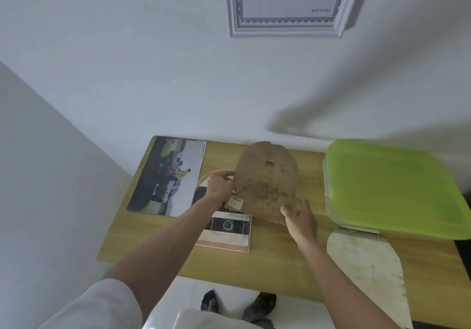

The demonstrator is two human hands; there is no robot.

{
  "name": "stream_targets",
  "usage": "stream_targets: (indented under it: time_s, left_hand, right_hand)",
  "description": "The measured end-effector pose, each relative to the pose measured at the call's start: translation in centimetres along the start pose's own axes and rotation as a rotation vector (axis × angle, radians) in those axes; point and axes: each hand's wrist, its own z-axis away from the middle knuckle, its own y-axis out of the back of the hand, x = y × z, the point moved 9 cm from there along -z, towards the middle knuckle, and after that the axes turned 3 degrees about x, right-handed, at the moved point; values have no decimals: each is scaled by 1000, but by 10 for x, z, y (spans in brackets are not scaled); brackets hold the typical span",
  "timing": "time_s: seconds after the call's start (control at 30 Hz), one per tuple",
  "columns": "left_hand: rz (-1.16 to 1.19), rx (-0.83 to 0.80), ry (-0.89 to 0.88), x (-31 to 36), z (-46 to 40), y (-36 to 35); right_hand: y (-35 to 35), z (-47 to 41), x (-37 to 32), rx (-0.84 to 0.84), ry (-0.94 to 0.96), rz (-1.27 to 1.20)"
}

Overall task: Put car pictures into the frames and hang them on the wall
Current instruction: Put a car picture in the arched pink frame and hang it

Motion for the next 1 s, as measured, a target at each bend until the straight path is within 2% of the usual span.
stream_targets:
  time_s: [0.17,0.3,0.5,0.7,1.0]
  left_hand:
    - [-13,7,-11,-47,5,60]
    - [-120,-23,-13,-86,10,92]
    - [-172,-65,-71,-115,23,102]
    - [-250,-93,-89,-125,27,100]
    - [-487,-143,-190,-126,25,95]
  right_hand:
    - [-43,25,-26,-118,121,36]
    - [-79,47,-26,-192,161,133]
    - [-98,69,-13,-153,160,255]
    - [-99,77,-2,-134,120,250]
    - [-104,85,7,-80,71,277]
